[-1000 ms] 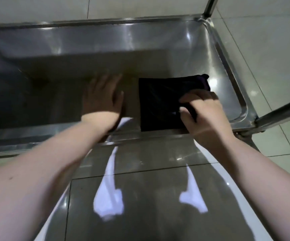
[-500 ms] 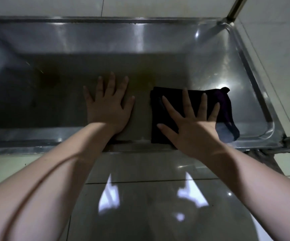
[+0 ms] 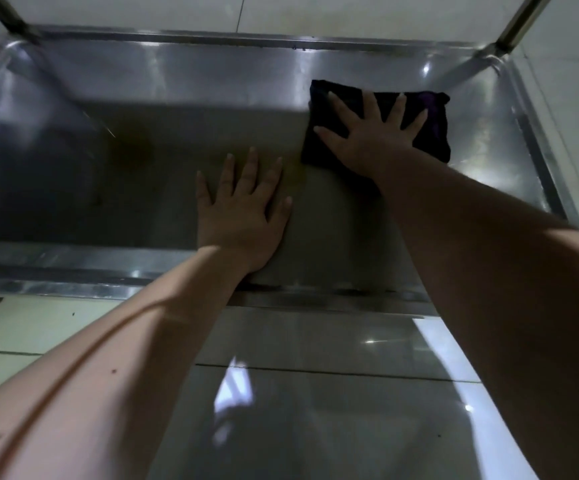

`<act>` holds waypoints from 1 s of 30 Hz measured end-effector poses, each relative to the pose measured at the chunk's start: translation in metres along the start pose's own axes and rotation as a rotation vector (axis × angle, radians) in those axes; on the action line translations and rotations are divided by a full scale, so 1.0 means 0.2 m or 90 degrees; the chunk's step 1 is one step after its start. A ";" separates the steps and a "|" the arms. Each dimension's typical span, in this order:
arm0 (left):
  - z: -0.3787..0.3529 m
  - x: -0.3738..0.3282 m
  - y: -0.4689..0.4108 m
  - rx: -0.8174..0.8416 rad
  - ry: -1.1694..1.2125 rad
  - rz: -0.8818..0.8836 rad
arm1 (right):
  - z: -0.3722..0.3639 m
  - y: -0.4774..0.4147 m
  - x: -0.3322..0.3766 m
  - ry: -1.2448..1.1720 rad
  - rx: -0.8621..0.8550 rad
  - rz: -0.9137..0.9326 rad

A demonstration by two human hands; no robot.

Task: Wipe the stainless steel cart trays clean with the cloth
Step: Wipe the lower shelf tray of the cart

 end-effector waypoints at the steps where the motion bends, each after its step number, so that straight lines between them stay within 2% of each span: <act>1: 0.00 0.00 0.00 -0.001 0.001 0.001 | -0.01 0.03 -0.01 0.000 0.001 0.010; 12: -0.01 -0.01 0.01 -0.017 -0.005 0.013 | -0.23 0.97 -0.20 0.030 -0.058 0.072; 16: 0.00 0.00 0.02 -0.007 -0.005 0.009 | -0.16 0.70 -0.15 0.014 -0.063 0.097; 22: 0.01 0.01 0.01 -0.007 0.007 0.010 | -0.02 0.06 0.02 -0.016 -0.006 0.007; 26: 0.01 0.03 0.00 -0.015 0.009 0.012 | -0.02 -0.02 0.04 -0.010 -0.003 0.027; 30: 0.01 0.02 0.00 -0.021 0.015 0.012 | 0.00 -0.05 -0.19 0.004 -0.030 0.007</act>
Point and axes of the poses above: each hand's wrist, its own y-axis away from the middle knuckle, its own z-axis out of the back of the hand, x = y × z, the point moved 5 cm from there along -y, towards the middle knuckle, and after that the axes turned 12 degrees about -z, right-handed, at the moved point
